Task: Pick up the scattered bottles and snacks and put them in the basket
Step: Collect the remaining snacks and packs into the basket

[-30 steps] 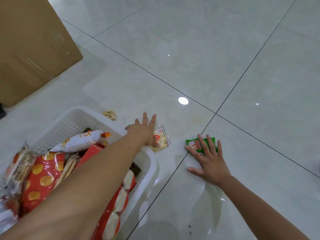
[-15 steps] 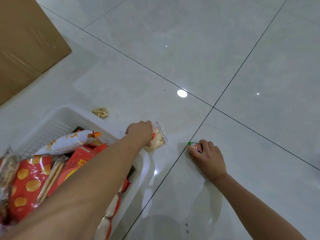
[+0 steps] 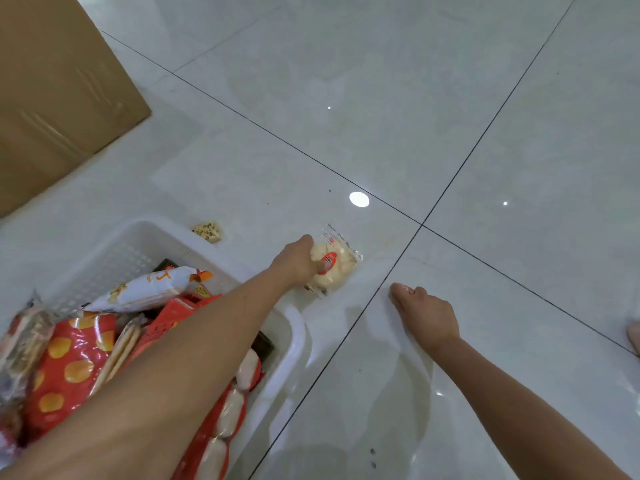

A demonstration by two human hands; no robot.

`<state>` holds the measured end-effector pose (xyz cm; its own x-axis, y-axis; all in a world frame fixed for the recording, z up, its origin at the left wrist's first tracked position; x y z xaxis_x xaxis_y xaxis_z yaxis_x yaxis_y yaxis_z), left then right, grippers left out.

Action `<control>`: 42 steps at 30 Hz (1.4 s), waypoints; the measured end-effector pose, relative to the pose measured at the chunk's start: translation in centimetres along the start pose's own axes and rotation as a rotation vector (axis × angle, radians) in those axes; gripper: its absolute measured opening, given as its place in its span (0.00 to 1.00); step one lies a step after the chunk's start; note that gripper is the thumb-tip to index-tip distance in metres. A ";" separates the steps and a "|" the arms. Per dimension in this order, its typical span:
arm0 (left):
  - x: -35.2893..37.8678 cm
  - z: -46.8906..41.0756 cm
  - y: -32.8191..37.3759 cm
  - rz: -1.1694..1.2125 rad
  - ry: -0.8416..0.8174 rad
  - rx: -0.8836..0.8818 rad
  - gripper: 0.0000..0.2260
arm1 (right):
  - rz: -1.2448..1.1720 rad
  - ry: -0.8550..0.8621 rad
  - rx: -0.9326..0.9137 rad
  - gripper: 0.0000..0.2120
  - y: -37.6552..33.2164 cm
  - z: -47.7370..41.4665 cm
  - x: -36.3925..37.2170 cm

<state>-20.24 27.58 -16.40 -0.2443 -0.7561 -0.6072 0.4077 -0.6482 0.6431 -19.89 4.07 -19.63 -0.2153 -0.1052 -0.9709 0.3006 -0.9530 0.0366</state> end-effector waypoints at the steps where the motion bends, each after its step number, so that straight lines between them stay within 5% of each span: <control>1: -0.9 0.6 0.5 0.178 0.065 0.024 0.14 | -0.007 -0.021 0.016 0.11 0.8 0.8 0.3; 4: -3.9 2.7 0.9 0.520 0.155 0.043 0.14 | -0.024 -0.089 0.055 0.04 2.7 3.5 0.8; 14: -20.0 15.0 -9.9 0.577 0.385 -0.022 0.16 | 0.063 -0.156 -0.100 0.12 0.8 3.6 -6.1; 22: -21.1 21.2 -15.3 0.473 0.256 -0.234 0.15 | -0.019 0.098 -0.464 0.11 -18.0 2.0 -18.9; 28: -20.4 24.1 -18.3 0.216 0.101 -0.314 0.11 | -0.265 0.065 -0.643 0.14 -29.4 5.7 -19.9; 34: -21.4 25.4 -20.9 -0.179 0.168 -0.208 0.35 | -0.208 -0.115 -0.624 0.21 -31.0 6.1 -16.5; 42: -20.1 27.1 -23.8 -0.180 0.245 -0.299 0.36 | -0.333 -0.356 -0.585 0.25 -29.1 5.9 -14.4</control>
<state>-48.86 55.72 -6.83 -0.1335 -0.5664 -0.8133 0.6236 -0.6858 0.3752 -31.03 31.63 -5.33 -0.6378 -0.0180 -0.7700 0.5891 -0.6554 -0.4727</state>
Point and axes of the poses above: each hand's wrist, its own z-axis away from the middle knuckle, its own x-axis out of the palm, y = z × x, the point moved 8 cm from there along -z, towards the middle knuckle, and after that the axes turned 6 degrees about x, right-handed, at the moved point
